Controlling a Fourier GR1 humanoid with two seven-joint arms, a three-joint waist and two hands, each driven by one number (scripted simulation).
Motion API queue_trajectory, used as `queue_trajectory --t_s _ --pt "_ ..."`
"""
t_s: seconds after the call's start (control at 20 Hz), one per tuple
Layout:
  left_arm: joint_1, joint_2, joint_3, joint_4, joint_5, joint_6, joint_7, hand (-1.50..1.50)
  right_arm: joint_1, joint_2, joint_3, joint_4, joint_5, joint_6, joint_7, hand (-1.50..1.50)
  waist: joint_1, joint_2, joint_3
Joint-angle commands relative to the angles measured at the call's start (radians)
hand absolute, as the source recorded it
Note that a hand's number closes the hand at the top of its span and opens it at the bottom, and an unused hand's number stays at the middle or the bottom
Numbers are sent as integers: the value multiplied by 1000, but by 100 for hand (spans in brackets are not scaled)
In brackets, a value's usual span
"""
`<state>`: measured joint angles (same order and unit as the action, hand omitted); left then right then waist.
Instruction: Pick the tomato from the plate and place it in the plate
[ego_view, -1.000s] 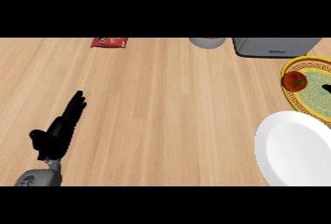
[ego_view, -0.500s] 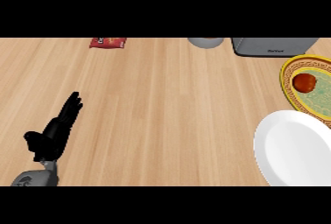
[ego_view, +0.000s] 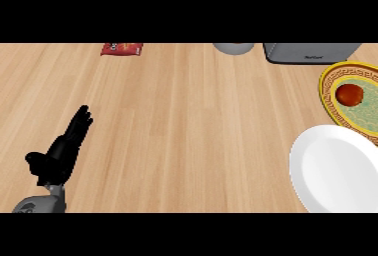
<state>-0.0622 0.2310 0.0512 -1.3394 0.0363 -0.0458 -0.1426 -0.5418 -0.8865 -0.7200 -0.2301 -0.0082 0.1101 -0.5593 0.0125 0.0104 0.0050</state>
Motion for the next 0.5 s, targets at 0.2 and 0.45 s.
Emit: queue_trajectory --t_s 0.2,0.45 --pt "18 -4 -2 -17 2 -13 -8 0 163 -110 -36 44 -30 225 -146 -150 8 1 3" --pt "-29 7 17 -2 13 -15 36 0 234 -70 -21 58 -9 217 -255 -150 7 3 3"
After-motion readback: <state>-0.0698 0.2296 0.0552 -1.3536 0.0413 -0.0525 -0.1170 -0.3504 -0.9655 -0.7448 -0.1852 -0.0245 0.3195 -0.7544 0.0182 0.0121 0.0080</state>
